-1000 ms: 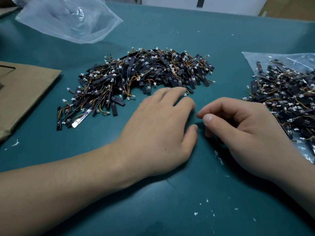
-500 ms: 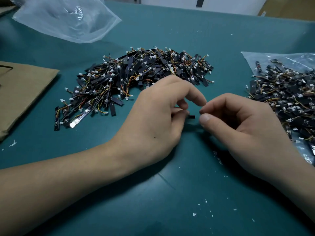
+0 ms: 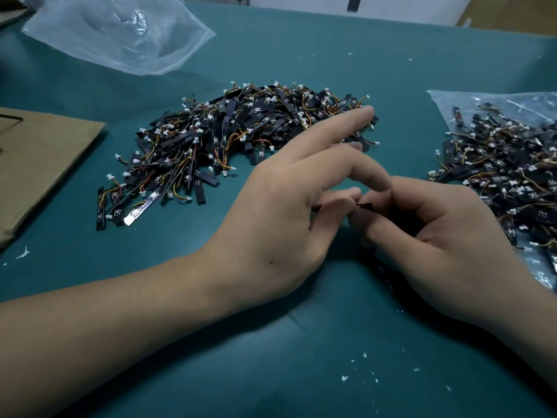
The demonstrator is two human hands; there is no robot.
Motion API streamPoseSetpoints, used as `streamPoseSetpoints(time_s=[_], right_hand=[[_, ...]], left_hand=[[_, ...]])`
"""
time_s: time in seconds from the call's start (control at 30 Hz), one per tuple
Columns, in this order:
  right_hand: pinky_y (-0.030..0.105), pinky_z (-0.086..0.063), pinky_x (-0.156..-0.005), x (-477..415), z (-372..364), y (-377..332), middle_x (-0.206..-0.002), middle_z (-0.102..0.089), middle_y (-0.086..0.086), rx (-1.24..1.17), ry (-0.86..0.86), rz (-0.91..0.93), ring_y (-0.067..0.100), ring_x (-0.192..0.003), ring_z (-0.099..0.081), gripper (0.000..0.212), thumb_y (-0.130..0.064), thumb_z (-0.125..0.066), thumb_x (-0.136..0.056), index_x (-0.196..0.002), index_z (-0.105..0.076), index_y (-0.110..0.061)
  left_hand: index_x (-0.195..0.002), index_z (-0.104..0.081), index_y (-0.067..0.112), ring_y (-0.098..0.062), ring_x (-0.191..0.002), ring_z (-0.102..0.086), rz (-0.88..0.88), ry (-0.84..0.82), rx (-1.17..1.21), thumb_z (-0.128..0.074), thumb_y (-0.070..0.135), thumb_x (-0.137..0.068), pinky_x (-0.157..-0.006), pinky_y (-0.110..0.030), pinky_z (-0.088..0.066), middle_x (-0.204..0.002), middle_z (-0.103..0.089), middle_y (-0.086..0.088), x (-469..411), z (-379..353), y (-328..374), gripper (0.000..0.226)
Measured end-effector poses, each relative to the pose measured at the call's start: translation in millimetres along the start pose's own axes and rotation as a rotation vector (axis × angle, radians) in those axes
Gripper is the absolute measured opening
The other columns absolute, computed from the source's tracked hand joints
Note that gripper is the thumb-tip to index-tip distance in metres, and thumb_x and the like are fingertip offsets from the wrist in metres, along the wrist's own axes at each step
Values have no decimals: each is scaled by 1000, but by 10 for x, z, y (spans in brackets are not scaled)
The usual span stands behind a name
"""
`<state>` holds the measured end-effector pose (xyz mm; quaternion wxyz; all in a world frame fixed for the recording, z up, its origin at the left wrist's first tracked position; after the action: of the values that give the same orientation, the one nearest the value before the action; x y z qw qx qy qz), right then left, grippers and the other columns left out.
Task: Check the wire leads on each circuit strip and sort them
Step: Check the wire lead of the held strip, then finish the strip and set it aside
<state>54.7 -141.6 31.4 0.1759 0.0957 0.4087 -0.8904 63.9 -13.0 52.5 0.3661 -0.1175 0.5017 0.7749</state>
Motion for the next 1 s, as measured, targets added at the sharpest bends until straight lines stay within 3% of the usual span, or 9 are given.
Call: streamPoseSetpoints(time_s=[0.07, 0.13, 0.23, 0.3, 0.47, 0.57, 0.73, 0.9, 1.0], right_hand=[[33, -44, -51, 3, 35, -1, -62, -62, 1, -43, 29, 2, 16, -51, -51, 18, -37, -66, -91, -80, -69, -24], [24, -43, -48, 3, 111, 39, -62, -64, 1, -159, 92, -20, 10, -47, -50, 17, -33, -68, -93, -80, -68, -21], [23, -42, -47, -9, 159, 121, -64, -66, 7, -319, 139, -67, 13, -46, -50, 14, -29, -67, -95, -86, -68, -18], [27, -43, -47, -17, 126, 129, -66, -66, 10, -340, 119, -75, 18, -47, -52, 18, -36, -62, -94, -91, -67, -20], [25, -45, -51, -18, 41, 90, -66, -68, -2, -206, 37, -64, 13, -50, -54, 27, -40, -52, -98, -84, -64, -20], [33, -46, -51, -25, 22, 93, -65, -68, -5, -177, 11, -71, 13, -50, -55, 30, -42, -52, -97, -79, -64, -21], [29, -48, -54, -27, 0, 107, -67, -70, -2, -249, -6, -96, 10, -52, -54, 26, -46, -53, -94, -91, -66, -24], [26, -45, -54, -27, -26, 109, -68, -69, 9, -377, -42, -82, 17, -54, -53, 29, -41, -52, -96, -86, -62, -15], [28, -44, -54, -17, -41, 124, -68, -68, 14, -438, -59, -91, 20, -54, -52, 29, -40, -52, -95, -85, -58, -14]], left_hand=[[-122, -67, 14, -10, -137, -52, 42, 8, 35, -62, -5, -94, -96, -23, -55, -151, -52, 0, -3, -23, -61, 35], [-130, -64, 18, -8, -125, -60, 181, 37, 103, -62, 12, -97, -92, -22, -54, -135, -63, 8, -4, -26, -194, 34], [-103, -73, 19, -19, -78, -69, 297, 43, 87, -57, 29, -100, -67, -34, -56, -85, -73, -1, -16, 0, -300, 19], [-84, -72, 18, -25, -63, -62, 296, 23, 46, -56, 30, -101, -58, -39, -49, -67, -66, -4, -31, 18, -291, 26], [-76, -67, 14, -23, -60, -59, 323, 32, 90, -56, 24, -102, -58, -38, -49, -64, -64, -1, -46, 41, -267, 30], [-74, -66, 13, -25, -60, -59, 322, 18, 105, -55, 25, -100, -57, -36, -48, -64, -63, -4, -47, 23, -265, 30], [-65, -59, 2, -30, -58, -51, 279, -45, 135, -56, 21, -97, -54, -39, -40, -61, -58, -18, -40, -30, -186, 37], [-67, -63, 4, -34, -61, -56, 292, -169, 204, -56, 21, -98, -58, -43, -45, -62, -62, -12, -24, -140, -186, 35], [-69, -63, 7, -31, -62, -58, 303, -155, 190, -55, 23, -100, -59, -39, -46, -62, -62, -7, -28, -143, -205, 36]])
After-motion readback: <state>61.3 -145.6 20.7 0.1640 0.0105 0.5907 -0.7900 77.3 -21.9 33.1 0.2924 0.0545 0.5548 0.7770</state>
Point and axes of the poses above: each hand's wrist, its own x-axis away from the middle knuckle, its own z-axis out of the back of the hand, y = z × x, the point moved 10 cm from there along -x, towards the middle knuckle
